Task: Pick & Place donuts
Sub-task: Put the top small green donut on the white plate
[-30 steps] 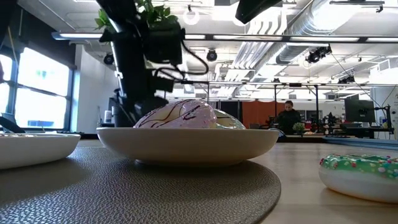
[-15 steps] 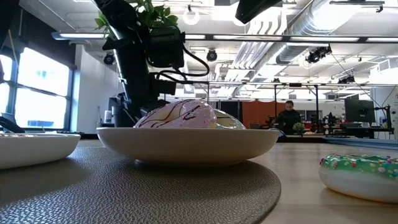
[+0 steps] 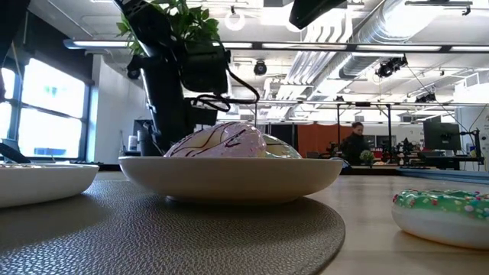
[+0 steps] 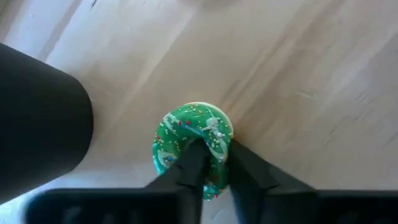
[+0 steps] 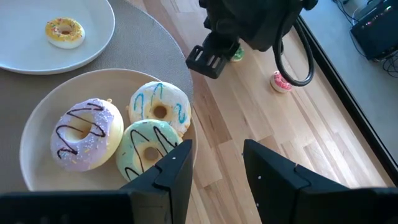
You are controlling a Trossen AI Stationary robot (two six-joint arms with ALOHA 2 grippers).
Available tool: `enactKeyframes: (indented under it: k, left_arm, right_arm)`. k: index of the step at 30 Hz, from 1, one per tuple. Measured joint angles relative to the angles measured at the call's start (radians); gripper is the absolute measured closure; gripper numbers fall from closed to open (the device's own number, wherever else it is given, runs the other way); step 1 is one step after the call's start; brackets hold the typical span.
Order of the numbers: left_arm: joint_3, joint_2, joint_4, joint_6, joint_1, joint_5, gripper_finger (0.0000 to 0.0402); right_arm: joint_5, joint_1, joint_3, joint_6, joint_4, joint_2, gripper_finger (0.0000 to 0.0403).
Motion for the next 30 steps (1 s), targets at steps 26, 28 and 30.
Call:
enactKeyframes:
  k: [26,28,30]
  left_arm:
    - [-0.001,-0.240,-0.453,-0.868,-0.881,0.117,0.0392]
    - [-0.003,-0.220,-0.504,-0.988,-0.916,0.113,0.0392]
    - [-0.002,-0.199,-0.553,-1.088,-0.943,0.112,0.0392]
  right_arm:
    - [0.012,-0.003,0.000,0.000,0.021,0.000,0.0263]
    - [0.012,-0.003,0.000,0.000,0.021,0.000,0.0263]
    - [0.012,-0.003,0.000,0.000,0.021,0.000,0.0263]
